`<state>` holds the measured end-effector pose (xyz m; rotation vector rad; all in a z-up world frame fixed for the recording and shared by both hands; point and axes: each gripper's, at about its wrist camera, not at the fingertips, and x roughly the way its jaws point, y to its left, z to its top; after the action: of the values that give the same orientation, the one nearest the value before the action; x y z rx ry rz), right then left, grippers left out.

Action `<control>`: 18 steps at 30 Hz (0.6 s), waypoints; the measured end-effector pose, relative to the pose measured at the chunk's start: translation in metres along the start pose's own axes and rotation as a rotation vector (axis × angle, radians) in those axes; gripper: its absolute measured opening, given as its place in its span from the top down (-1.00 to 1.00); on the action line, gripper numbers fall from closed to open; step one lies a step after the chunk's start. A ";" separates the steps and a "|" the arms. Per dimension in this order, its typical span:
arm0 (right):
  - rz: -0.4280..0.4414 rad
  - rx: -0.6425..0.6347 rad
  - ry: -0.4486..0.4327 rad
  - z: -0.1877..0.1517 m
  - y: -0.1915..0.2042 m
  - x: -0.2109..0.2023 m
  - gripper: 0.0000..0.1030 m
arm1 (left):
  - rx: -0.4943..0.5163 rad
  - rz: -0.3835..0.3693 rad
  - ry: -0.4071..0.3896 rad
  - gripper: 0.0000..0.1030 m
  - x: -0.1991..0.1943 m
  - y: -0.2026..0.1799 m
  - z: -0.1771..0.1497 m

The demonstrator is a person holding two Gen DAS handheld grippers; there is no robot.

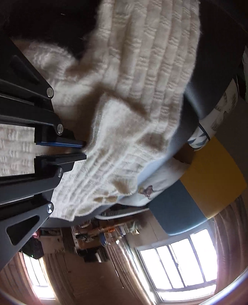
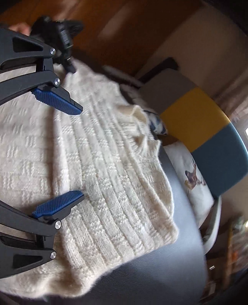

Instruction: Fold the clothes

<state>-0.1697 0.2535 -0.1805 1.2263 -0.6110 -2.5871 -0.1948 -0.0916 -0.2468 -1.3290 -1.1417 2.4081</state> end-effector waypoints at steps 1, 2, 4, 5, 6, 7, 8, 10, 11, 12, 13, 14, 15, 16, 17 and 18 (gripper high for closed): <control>-0.034 -0.055 0.010 -0.003 0.005 0.001 -0.63 | 0.013 0.013 0.003 0.92 0.000 0.003 -0.004; -0.060 -0.095 0.015 -0.005 0.008 0.002 -0.63 | 0.020 0.010 0.003 0.92 -0.004 0.006 -0.006; -0.107 -0.168 0.025 -0.010 0.014 0.004 -0.73 | 0.048 0.004 0.003 0.90 -0.008 0.007 -0.011; -0.113 -0.179 0.030 -0.011 0.016 0.005 -0.77 | 0.076 0.022 -0.004 0.89 -0.012 0.005 -0.012; -0.117 -0.187 0.036 -0.013 0.016 0.006 -0.85 | 0.103 0.040 -0.011 0.90 -0.015 0.003 -0.014; -0.129 -0.201 0.045 -0.013 0.019 0.007 -0.90 | 0.126 0.054 -0.015 0.87 -0.019 0.002 -0.015; -0.140 -0.215 0.054 -0.013 0.021 0.009 -0.92 | 0.133 0.052 -0.009 0.79 -0.023 0.001 -0.015; -0.163 -0.240 0.074 -0.013 0.027 0.012 -0.97 | 0.070 -0.005 0.026 0.59 -0.027 0.008 -0.008; -0.169 -0.239 0.084 -0.011 0.030 0.011 -0.98 | 0.016 -0.033 0.048 0.59 -0.028 0.014 -0.004; -0.143 -0.230 0.076 -0.007 0.034 0.009 -0.98 | -0.031 -0.053 0.062 0.59 -0.029 0.020 0.001; -0.118 -0.220 0.069 -0.004 0.038 0.006 -0.99 | -0.069 -0.058 0.060 0.58 -0.030 0.026 0.006; -0.099 -0.216 0.063 0.000 0.042 0.005 -1.00 | -0.102 -0.065 0.062 0.57 -0.031 0.031 0.011; -0.100 -0.230 0.064 0.001 0.047 0.007 -1.00 | -0.125 -0.074 0.068 0.54 -0.030 0.034 0.017; -0.101 -0.244 0.065 0.003 0.052 0.009 -1.00 | -0.146 -0.084 0.078 0.52 -0.028 0.038 0.022; -0.104 -0.256 0.068 0.005 0.056 0.012 -1.00 | -0.163 -0.092 0.094 0.52 -0.024 0.039 0.027; -0.111 -0.262 0.074 0.006 0.059 0.018 -1.00 | -0.166 -0.090 0.094 0.52 -0.021 0.039 0.031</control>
<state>-0.1851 0.1966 -0.1627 1.2924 -0.1853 -2.5924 -0.1989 -0.1453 -0.2499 -1.3894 -1.3697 2.2050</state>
